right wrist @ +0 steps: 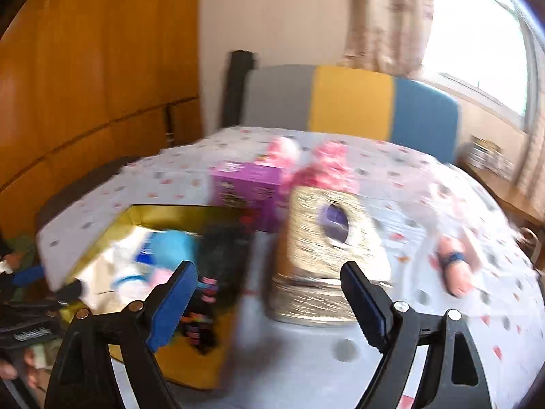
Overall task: Organize soft objects
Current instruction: 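Lower the hair piece into the tray beside the blue doll and open right tool, then move both tools to the pink dishcloth and grasp it with the left tool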
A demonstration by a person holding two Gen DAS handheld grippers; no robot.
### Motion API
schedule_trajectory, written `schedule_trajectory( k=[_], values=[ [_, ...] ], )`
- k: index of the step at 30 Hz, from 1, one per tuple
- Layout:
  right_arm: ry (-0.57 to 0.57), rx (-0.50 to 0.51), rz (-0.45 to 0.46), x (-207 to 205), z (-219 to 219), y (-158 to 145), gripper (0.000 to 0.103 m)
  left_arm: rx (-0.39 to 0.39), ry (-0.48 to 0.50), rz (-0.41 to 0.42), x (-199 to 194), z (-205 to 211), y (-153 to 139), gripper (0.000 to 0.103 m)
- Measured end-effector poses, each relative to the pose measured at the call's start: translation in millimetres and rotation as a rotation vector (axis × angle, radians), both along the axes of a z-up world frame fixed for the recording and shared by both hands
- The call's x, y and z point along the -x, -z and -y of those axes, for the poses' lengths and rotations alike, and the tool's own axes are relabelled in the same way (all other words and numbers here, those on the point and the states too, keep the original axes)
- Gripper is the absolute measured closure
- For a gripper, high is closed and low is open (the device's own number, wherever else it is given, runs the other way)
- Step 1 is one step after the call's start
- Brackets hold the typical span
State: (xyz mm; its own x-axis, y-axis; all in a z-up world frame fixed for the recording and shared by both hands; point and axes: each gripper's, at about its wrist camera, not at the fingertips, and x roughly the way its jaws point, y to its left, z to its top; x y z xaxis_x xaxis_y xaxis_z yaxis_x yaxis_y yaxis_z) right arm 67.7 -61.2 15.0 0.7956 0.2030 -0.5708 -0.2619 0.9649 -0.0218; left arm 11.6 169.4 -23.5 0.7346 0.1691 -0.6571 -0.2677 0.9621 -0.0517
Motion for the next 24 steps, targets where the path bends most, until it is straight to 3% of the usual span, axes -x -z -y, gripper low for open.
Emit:
schedule_trajectory(
  k=[4, 18, 24],
  values=[
    [0.081, -0.011, -0.105, -11.8, 40.9, 16.9, 0.015, -0.018, 0.033, -0.006, -0.6, 11.3, -1.5, 0.002],
    [0.367, -0.084, -0.163, -40.7, 196.2, 12.2, 0.015, -0.066, 0.141, -0.028, -4.5, 51.9, -3.9, 0.002],
    [0.528, -0.111, -0.211, -62.2, 275.5, 35.0, 0.014, -0.056, 0.212, -0.021, -10.3, 73.0, -13.9, 0.002]
  ],
)
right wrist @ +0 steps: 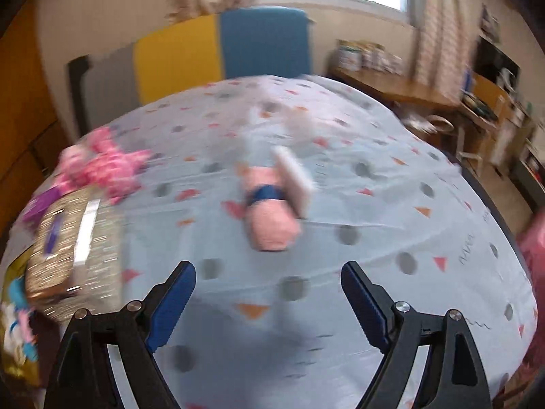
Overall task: Organize soft objects
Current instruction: 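Move both tools to the pink dishcloth and grasp it with the left tool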
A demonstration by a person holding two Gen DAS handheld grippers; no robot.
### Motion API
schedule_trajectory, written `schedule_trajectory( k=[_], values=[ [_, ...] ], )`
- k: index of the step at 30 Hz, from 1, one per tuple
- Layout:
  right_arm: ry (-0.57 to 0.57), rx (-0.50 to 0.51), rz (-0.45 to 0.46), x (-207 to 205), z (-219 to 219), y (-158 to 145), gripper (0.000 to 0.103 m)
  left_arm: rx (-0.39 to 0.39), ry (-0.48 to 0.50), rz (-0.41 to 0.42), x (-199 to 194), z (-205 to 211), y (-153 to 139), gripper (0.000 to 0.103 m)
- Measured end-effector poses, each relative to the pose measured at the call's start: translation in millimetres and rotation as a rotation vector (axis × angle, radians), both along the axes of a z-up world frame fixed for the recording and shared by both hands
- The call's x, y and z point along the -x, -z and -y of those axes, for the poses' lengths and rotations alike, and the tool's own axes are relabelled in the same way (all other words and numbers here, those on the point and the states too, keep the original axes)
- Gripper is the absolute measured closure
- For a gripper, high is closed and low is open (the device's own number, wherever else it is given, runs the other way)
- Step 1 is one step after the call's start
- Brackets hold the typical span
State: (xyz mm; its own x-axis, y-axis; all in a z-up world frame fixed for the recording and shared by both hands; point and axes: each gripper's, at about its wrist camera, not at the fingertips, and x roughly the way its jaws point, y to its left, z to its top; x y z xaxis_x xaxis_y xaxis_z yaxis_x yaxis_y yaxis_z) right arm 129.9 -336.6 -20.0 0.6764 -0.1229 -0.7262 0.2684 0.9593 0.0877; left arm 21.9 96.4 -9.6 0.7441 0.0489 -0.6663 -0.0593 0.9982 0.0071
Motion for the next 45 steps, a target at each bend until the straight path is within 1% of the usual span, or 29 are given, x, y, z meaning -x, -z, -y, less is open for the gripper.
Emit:
schedule_trajectory(
  k=[2, 4, 5, 7, 10, 13, 16, 18, 21, 23, 27, 31, 33, 35, 38, 40, 45],
  values=[
    [0.071, -0.028, -0.007, 1.1, 25.5, 10.2, 0.014, 0.013, 0.035, 0.013, -2.9, 8.8, -7.6, 0.002],
    [0.161, -0.088, -0.011, 6.9, 50.2, 20.9, 0.014, 0.025, 0.078, 0.016, -8.4, 20.9, -14.5, 0.002],
    [0.195, -0.135, -0.020, 8.1, 60.6, 24.0, 0.014, 0.024, 0.107, 0.018, -12.3, 30.1, -18.1, 0.002],
    [0.266, -0.257, 0.008, 16.1, 81.4, 25.2, 0.014, 0.013, 0.143, 0.028, -17.4, 46.3, -24.3, 0.002],
    [0.360, -0.328, 0.016, 27.4, 100.7, 29.9, 0.014, 0.018, 0.244, 0.028, -28.6, 78.9, -33.8, 0.002],
    [0.426, -0.401, -0.010, 33.5, 114.8, 39.1, 0.013, 0.037, 0.322, 0.027, -37.6, 109.5, -41.3, 0.002],
    [0.455, -0.461, -0.029, 35.8, 122.1, 45.9, 0.013, 0.046, 0.402, 0.021, -48.7, 143.7, -47.6, 0.002],
    [0.464, -0.477, -0.034, 37.6, 124.5, 47.7, 0.013, 0.057, 0.441, 0.001, -59.2, 165.4, -49.0, 0.002],
    [0.463, -0.492, -0.005, 41.3, 124.7, 43.5, 0.013, 0.054, 0.503, -0.031, -73.4, 203.5, -48.8, 0.002],
    [0.458, -0.500, 0.021, 43.5, 125.0, 39.8, 0.013, 0.041, 0.518, -0.041, -85.2, 226.6, -47.6, 0.002],
    [0.439, -0.531, 0.045, 43.7, 125.8, 35.8, 0.013, 0.068, 0.538, -0.088, -115.6, 266.1, -38.9, 0.002],
    [0.418, -0.578, 0.060, 43.1, 126.2, 35.7, 0.013, 0.084, 0.537, -0.176, -156.1, 306.2, -15.5, 0.003],
    [0.411, -0.587, 0.070, 43.8, 126.6, 34.2, 0.013, 0.093, 0.537, -0.201, -172.0, 321.2, -3.8, 0.003],
    [0.403, -0.603, 0.077, 44.6, 126.9, 33.0, 0.013, 0.092, 0.524, -0.220, -190.2, 336.8, 8.3, 0.009],
    [0.387, -0.623, 0.094, 45.6, 126.7, 30.3, 0.013, 0.120, 0.517, -0.268, -217.7, 357.3, 25.6, 0.015],
    [0.369, -0.633, 0.099, 44.5, 125.4, 28.5, 0.013, 0.122, 0.505, -0.292, -233.2, 369.9, 36.5, 0.019],
    [0.304, -0.644, 0.089, 37.6, 118.2, 27.0, 0.013, 0.134, 0.490, -0.344, -263.0, 395.1, 59.6, 0.020]
  ],
)
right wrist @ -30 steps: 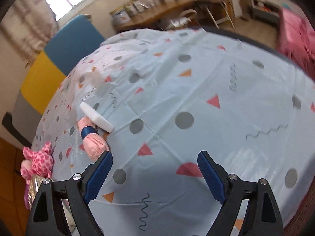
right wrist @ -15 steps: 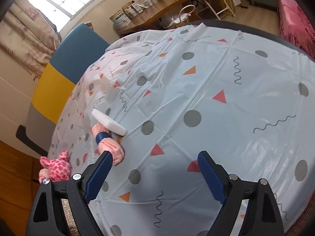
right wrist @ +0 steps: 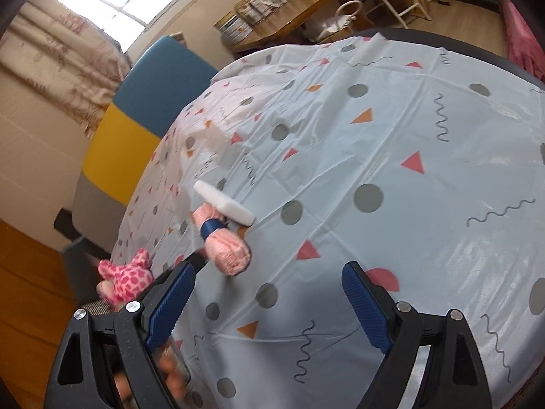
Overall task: Organize soft objects
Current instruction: 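Move both tools to the pink dishcloth and grasp it with the left tool, then lift the pink dishcloth with left tool while right tool grasps the white sponge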
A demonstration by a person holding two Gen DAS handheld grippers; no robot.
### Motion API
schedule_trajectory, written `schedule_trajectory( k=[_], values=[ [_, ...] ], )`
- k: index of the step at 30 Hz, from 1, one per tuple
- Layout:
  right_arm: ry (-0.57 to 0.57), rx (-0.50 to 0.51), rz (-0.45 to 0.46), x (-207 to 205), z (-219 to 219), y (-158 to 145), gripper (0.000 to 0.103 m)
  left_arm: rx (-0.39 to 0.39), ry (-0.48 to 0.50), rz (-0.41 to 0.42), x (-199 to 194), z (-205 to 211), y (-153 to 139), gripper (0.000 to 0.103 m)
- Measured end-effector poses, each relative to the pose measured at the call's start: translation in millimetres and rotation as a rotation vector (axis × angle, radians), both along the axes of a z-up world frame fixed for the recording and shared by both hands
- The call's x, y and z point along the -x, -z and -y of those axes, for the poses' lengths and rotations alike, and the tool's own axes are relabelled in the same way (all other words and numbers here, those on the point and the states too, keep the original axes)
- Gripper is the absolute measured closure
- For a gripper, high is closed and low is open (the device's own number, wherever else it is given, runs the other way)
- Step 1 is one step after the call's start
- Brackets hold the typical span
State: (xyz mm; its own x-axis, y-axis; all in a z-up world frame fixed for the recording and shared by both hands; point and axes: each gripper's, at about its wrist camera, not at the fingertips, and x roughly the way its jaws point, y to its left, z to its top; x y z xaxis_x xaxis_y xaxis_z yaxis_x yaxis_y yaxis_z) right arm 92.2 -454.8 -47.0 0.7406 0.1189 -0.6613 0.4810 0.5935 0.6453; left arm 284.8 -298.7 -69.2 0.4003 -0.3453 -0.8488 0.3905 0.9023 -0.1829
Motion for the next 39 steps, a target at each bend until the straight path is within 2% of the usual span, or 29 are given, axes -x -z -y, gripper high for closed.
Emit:
schedule_trajectory(
  k=[4, 6, 7, 10, 11, 13, 15, 16, 18, 19, 24, 28, 31, 34, 36, 39],
  values=[
    [-0.049, 0.023, -0.004, -5.8, -9.4, -1.5, 0.013, -0.008, -0.009, -0.006, -18.9, 15.6, 12.2, 0.021],
    [-0.063, 0.033, -0.005, -7.5, -11.9, -2.0, 0.013, -0.012, -0.018, -0.007, -28.2, 21.4, 17.2, 0.030],
    [-0.070, 0.040, -0.007, -8.0, -12.8, -2.6, 0.013, -0.024, -0.023, -0.009, -33.3, 24.2, 19.9, 0.037],
    [-0.073, 0.067, -0.016, -8.4, -14.3, -4.1, 0.013, -0.020, -0.018, -0.048, -45.4, 26.9, 33.4, 0.041],
    [-0.072, 0.077, -0.021, -8.4, -14.7, -4.4, 0.013, -0.017, -0.016, -0.031, -45.0, 26.4, 34.5, 0.043],
    [-0.077, 0.091, -0.024, -8.4, -14.8, -5.3, 0.018, -0.054, 0.019, 0.015, -38.9, 28.9, 35.9, 0.044],
    [-0.083, 0.110, -0.036, -9.3, -16.5, -5.9, 0.031, -0.101, 0.061, 0.046, -33.4, 32.5, 37.8, 0.043],
    [-0.088, 0.120, -0.044, -10.1, -17.6, -5.7, 0.033, -0.113, 0.067, 0.053, -31.6, 32.4, 37.7, 0.044],
    [-0.097, 0.138, -0.062, -11.9, -19.8, -4.6, 0.042, -0.125, 0.054, 0.044, -31.5, 29.8, 36.2, 0.062],
    [-0.099, 0.149, -0.074, -12.7, -20.5, -4.0, 0.045, -0.143, 0.041, 0.051, -29.5, 27.8, 34.4, 0.068],
    [-0.101, 0.144, -0.102, -14.7, -19.6, 1.7, 0.053, -0.119, 0.023, 0.063, -7.7, 5.3, 31.8, 0.070],
    [-0.122, 0.137, -0.107, -17.2, -22.9, 3.8, 0.053, -0.105, 0.024, 0.087, 22.4, -9.8, 35.0, 0.068],
    [-0.159, 0.135, -0.125, -22.0, -29.1, 7.7, 0.053, -0.119, 0.058, 0.153, 41.6, -15.2, 38.5, 0.067],
    [-0.197, 0.143, -0.132, -27.6, -35.5, 6.5, 0.053, -0.091, 0.070, 0.170, 44.0, -22.2, 39.4, 0.067],
    [-0.234, 0.169, -0.138, -36.0, -38.7, 1.1, 0.053, -0.077, 0.078, 0.171, 43.4, -25.0, 39.4, 0.067],
    [-0.285, 0.273, -0.140, -61.1, -39.8, -13.6, 0.053, -0.074, 0.087, 0.191, 44.9, -24.7, 40.2, 0.067]
  ],
)
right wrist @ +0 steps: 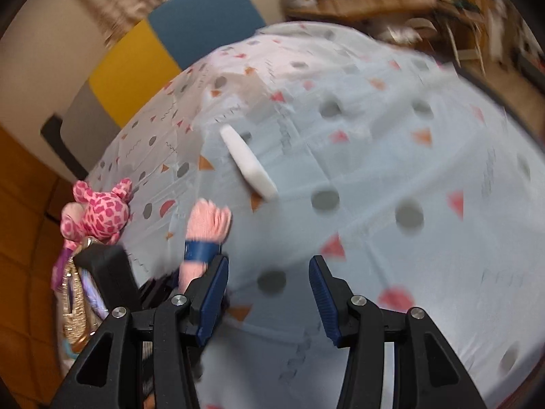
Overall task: Organize soft objects
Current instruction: 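Lift the pink dishcloth with left tool while right tool grasps the white sponge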
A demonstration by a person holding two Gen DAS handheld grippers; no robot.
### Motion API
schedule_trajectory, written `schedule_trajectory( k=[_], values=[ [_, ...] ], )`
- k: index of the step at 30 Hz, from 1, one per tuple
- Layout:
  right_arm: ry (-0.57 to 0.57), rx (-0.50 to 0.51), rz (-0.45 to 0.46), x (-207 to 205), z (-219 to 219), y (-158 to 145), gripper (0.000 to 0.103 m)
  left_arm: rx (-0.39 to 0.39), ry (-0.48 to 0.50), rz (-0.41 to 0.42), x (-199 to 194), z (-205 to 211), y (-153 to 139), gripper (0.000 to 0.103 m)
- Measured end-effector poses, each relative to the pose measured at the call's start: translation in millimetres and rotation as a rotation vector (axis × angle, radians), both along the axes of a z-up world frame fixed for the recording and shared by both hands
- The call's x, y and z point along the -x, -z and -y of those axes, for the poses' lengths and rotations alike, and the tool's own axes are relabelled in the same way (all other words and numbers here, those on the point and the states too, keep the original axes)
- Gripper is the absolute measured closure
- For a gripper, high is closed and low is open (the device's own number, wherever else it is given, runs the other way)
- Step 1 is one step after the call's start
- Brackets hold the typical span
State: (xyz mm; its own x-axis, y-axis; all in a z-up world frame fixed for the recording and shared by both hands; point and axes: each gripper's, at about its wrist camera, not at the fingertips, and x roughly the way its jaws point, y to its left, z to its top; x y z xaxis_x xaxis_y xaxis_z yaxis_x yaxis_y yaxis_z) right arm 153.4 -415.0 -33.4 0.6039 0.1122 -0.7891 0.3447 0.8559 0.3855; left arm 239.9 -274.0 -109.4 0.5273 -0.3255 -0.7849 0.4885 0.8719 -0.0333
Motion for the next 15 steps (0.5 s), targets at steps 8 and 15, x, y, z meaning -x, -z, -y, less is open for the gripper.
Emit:
schedule_trajectory(
  k=[8, 15],
  values=[
    [-0.191, 0.167, -0.025, -95.5, -12.8, -5.3, 0.053, 0.033, 0.000, -0.003, -0.6, -3.7, 1.4, 0.066],
    [-0.234, 0.270, -0.141, -145.7, -20.2, 33.4, 0.077, 0.053, -0.001, -0.004, -0.8, -6.1, 2.2, 0.065]
  ],
)
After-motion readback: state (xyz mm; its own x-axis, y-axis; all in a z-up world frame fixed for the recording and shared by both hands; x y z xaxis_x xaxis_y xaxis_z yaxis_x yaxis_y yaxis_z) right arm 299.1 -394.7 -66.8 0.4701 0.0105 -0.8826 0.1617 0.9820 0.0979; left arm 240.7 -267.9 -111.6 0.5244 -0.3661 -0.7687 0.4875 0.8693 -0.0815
